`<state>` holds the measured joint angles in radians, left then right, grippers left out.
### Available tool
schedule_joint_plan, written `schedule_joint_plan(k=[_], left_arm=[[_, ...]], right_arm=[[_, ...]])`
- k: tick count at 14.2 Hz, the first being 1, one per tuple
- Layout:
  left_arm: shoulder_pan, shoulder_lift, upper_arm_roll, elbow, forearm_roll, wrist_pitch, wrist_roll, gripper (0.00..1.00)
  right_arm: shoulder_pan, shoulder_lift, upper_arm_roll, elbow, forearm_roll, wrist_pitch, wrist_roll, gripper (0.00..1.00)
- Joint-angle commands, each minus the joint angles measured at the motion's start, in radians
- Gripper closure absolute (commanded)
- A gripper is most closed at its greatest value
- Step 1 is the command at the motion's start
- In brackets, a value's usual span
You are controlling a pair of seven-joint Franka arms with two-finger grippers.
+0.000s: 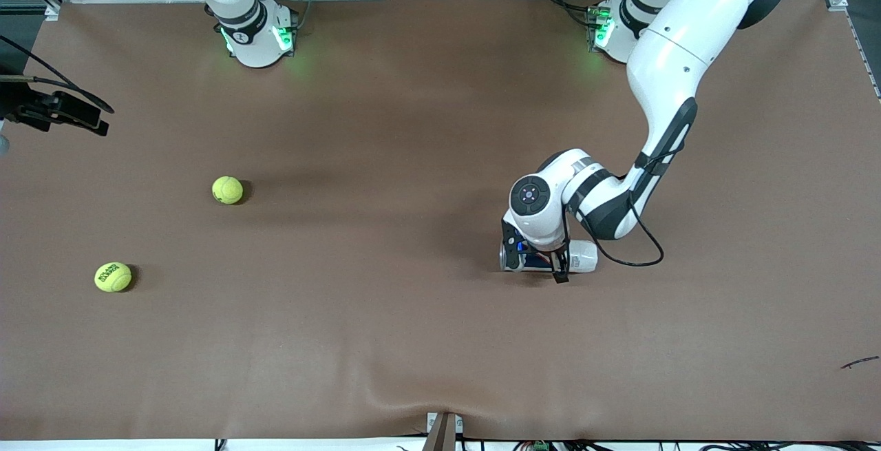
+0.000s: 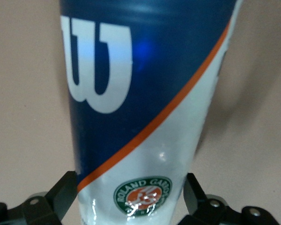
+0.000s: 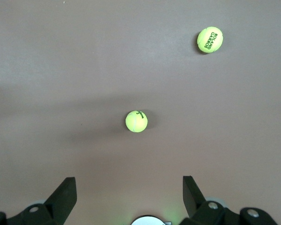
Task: Insert tennis ball vertically with right arm
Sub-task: 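Close the left gripper around the can's closed end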
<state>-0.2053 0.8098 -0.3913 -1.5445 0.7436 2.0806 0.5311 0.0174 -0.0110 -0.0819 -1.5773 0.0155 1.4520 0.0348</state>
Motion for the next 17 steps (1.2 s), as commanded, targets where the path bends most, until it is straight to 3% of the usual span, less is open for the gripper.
schedule_joint_plan(k=[1, 10, 15, 17], left_arm=[[-0.039, 0.005, 0.041, 0.018, 0.017, -0.010, 0.015, 0.00], [-0.155, -0.001, 0.109, 0.041, 0.068, -0.114, 0.015, 0.00], [-0.158, 0.003, 0.126, 0.041, 0.103, -0.119, 0.013, 0.00], [-0.158, 0.005, 0.126, 0.041, 0.103, -0.116, 0.013, 0.05]], right_arm=[[0.006, -0.001, -0.002, -0.003, -0.009, 0.004, 0.007, 0.00], [0.009, -0.001, -0.001, -0.003, -0.012, -0.001, 0.007, 0.00], [0.007, -0.001, -0.001, -0.003, -0.012, -0.002, 0.008, 0.00], [0.001, -0.003, -0.002, -0.001, -0.012, -0.005, 0.004, 0.00]])
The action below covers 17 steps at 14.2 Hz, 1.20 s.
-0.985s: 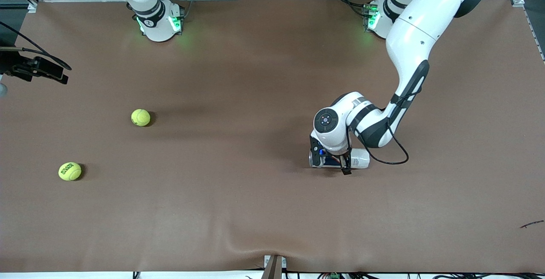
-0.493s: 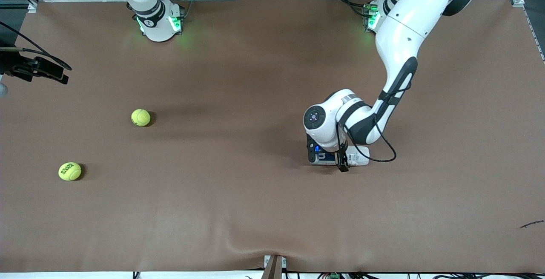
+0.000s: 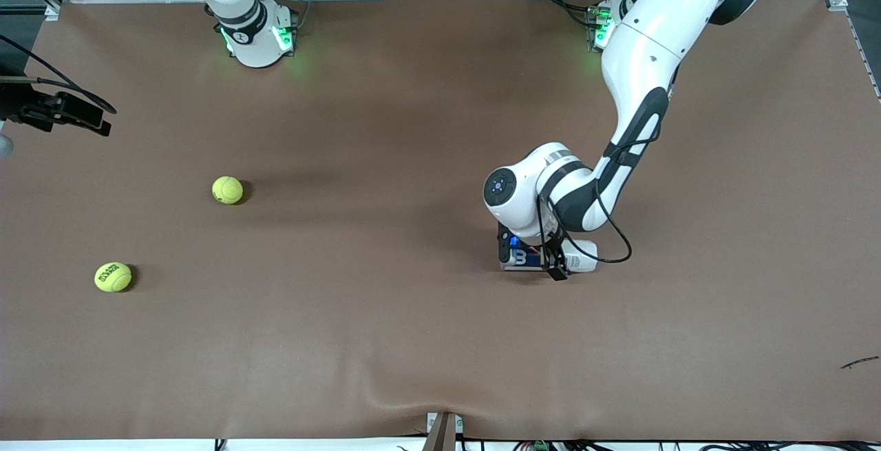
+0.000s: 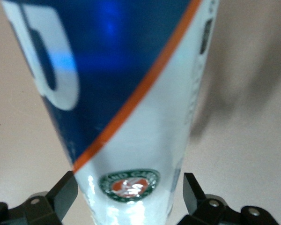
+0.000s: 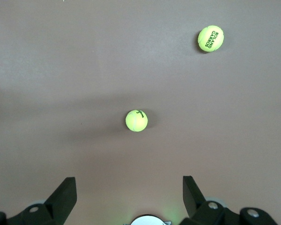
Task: Insert tennis ball vertically with right arm
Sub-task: 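Close the left gripper around the can's closed end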
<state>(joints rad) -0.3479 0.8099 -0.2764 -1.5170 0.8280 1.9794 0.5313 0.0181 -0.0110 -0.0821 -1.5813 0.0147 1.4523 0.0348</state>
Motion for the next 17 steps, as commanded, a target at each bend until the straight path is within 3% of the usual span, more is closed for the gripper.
schedule_joint_plan(k=[1, 5, 8, 11, 17], left_arm=[[-0.016, 0.005, 0.011, 0.014, 0.017, -0.014, 0.013, 0.06], [-0.016, 0.008, 0.009, 0.014, 0.010, -0.014, 0.004, 0.11], [-0.016, 0.006, 0.009, 0.012, 0.007, -0.014, 0.003, 0.25], [-0.011, 0.003, 0.009, 0.014, 0.003, -0.014, -0.007, 0.32], [-0.016, -0.006, -0.023, 0.052, -0.018, -0.004, -0.054, 0.30]], right_arm=[[-0.001, -0.003, -0.002, 0.001, -0.012, -0.007, 0.004, 0.00], [0.003, -0.003, -0.002, 0.001, -0.013, -0.006, 0.004, 0.00], [0.005, -0.003, -0.002, 0.001, -0.013, -0.006, 0.005, 0.00], [0.000, -0.003, -0.002, 0.001, -0.021, -0.007, 0.004, 0.00], [0.005, -0.003, -0.002, 0.001, -0.022, -0.007, 0.004, 0.00]])
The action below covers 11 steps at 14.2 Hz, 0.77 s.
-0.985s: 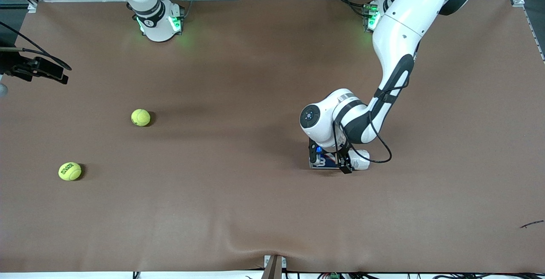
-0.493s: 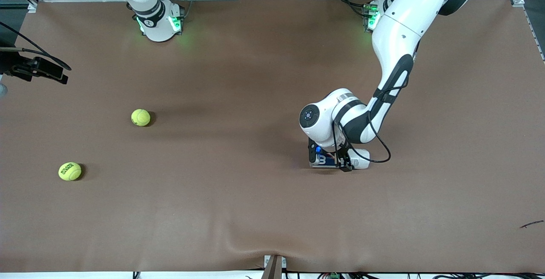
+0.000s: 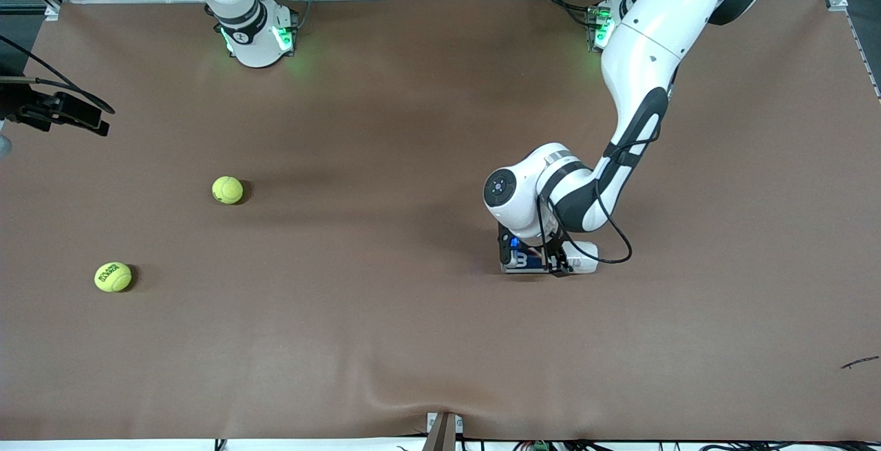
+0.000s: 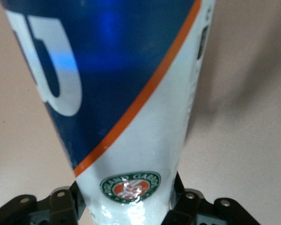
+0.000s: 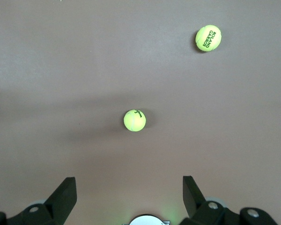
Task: Insert tennis ball vertically with right arm
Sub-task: 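Lift the can and stand it upright, open end up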
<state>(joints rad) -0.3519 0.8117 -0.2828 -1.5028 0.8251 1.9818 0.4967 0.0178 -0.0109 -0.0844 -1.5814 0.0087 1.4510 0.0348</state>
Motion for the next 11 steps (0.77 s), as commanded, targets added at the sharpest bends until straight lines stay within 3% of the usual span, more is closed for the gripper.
schedule_joint_plan(k=[1, 6, 11], left_arm=[[-0.010, -0.009, -0.042, 0.058, -0.043, -0.006, -0.021, 0.30], [-0.012, -0.009, -0.177, 0.127, -0.075, 0.072, -0.119, 0.30], [-0.015, -0.002, -0.248, 0.124, -0.087, 0.340, -0.298, 0.30]], right_arm=[[0.005, -0.003, 0.000, 0.001, -0.016, -0.006, 0.004, 0.00], [0.005, -0.003, 0.000, 0.001, -0.016, -0.006, 0.004, 0.00], [0.005, -0.003, 0.000, 0.001, -0.018, -0.006, 0.004, 0.00]])
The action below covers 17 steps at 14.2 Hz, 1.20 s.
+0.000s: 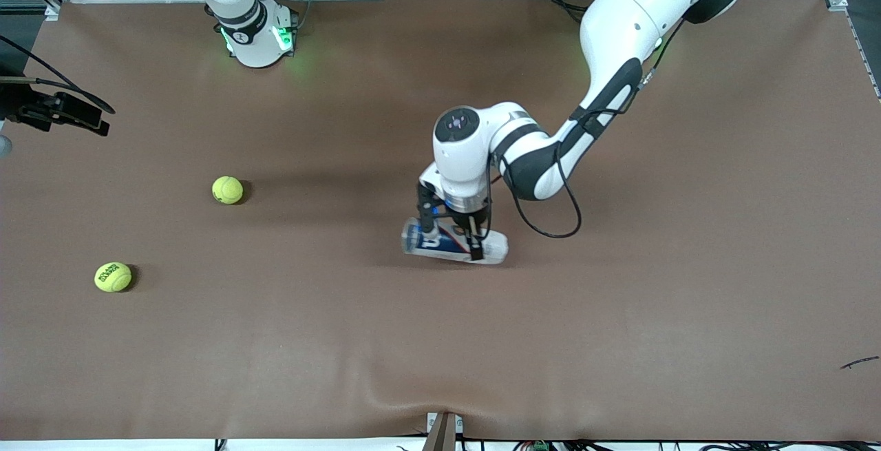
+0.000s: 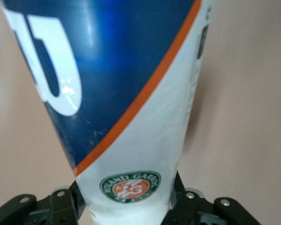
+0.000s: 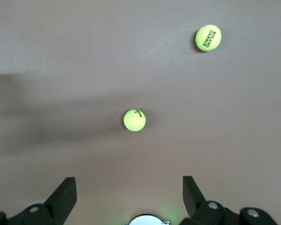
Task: Insert tennis ball vertically with right arm
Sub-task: 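Lift the can and stand it upright, open end up, then reach the right gripper to the nearer tennis ball and grasp it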
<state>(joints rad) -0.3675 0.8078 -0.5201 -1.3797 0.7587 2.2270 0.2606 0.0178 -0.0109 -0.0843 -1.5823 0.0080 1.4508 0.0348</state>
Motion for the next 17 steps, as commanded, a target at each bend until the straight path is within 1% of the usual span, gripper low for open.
schedule_joint_plan(k=[1, 3, 6, 11, 13, 14, 17], left_arm=[[-0.007, 0.010, -0.011, -0.001, -0.027, 0.176, -0.093, 0.30], [-0.043, 0.039, -0.009, -0.001, -0.074, 0.328, -0.160, 0.31], [-0.077, 0.097, -0.001, -0.001, -0.079, 0.575, -0.262, 0.31], [-0.084, 0.207, -0.003, -0.005, -0.090, 0.948, -0.293, 0.31], [-0.084, 0.260, -0.001, -0.005, -0.105, 1.070, -0.293, 0.32], [-0.080, 0.283, -0.001, -0.007, -0.108, 1.115, -0.296, 0.32], [-0.074, 0.329, -0.001, -0.010, -0.128, 1.207, -0.296, 0.32]], right_arm=[[0.005, -0.001, 0.000, 0.002, -0.020, -0.006, 0.004, 0.00], [0.005, -0.001, 0.001, 0.002, -0.026, -0.006, 0.004, 0.00], [0.007, 0.000, 0.000, 0.002, -0.028, -0.004, 0.005, 0.00], [0.005, 0.012, 0.000, -0.001, -0.028, -0.003, 0.005, 0.00], [-0.002, 0.017, 0.001, -0.036, -0.028, 0.022, 0.005, 0.00], [-0.001, 0.017, 0.000, -0.071, -0.028, 0.052, 0.005, 0.00], [-0.002, 0.017, 0.000, -0.172, -0.028, 0.132, 0.007, 0.00]])
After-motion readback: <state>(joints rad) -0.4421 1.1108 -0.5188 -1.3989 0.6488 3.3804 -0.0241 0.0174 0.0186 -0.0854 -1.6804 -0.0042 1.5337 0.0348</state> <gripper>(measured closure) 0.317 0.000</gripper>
